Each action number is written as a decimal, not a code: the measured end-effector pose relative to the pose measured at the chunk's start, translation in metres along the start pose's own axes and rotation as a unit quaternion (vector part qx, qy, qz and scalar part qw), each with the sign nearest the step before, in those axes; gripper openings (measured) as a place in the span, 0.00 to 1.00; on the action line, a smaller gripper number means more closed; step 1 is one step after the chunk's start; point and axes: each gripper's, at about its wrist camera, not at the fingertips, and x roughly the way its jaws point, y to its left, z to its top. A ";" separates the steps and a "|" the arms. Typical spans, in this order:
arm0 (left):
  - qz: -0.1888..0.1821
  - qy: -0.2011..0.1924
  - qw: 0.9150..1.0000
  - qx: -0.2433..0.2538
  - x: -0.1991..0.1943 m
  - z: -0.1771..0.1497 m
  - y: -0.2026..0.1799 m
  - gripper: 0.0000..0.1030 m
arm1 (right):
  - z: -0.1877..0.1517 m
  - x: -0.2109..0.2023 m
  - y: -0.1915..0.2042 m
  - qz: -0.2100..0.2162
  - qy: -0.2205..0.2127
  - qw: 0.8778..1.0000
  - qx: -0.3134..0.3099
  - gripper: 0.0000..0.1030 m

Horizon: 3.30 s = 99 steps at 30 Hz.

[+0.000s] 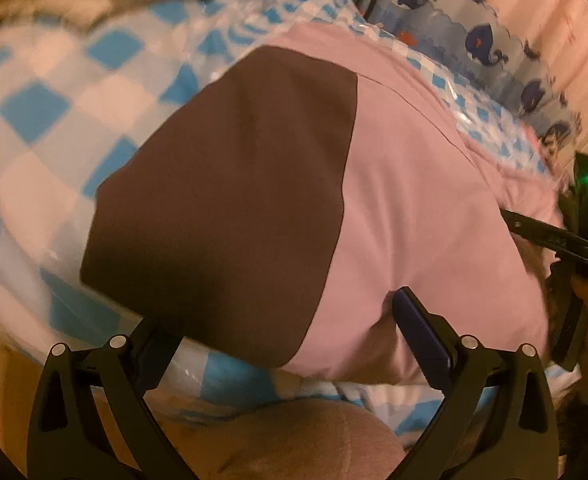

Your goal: Fold large clothes

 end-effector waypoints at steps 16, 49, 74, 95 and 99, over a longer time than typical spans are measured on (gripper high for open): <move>0.006 -0.148 0.982 0.117 -0.016 0.045 -0.069 0.92 | -0.109 -0.063 -0.156 -0.065 -0.054 0.981 0.176 0.94; 0.058 -0.057 0.996 0.040 0.125 0.209 -0.089 0.92 | 0.014 -0.029 -0.261 -0.019 -0.037 0.983 0.179 0.94; -0.033 -0.017 0.992 -0.120 -0.022 0.011 0.024 0.92 | -0.267 -0.114 -0.227 0.388 -0.045 0.824 0.410 0.94; -0.155 -0.027 0.960 -0.233 0.022 0.020 0.063 0.92 | -0.216 -0.092 -0.215 0.357 -0.095 0.814 0.448 0.93; -0.139 -0.023 0.966 -0.217 0.027 0.038 0.054 0.92 | -0.212 -0.100 -0.218 0.359 -0.100 0.812 0.449 0.69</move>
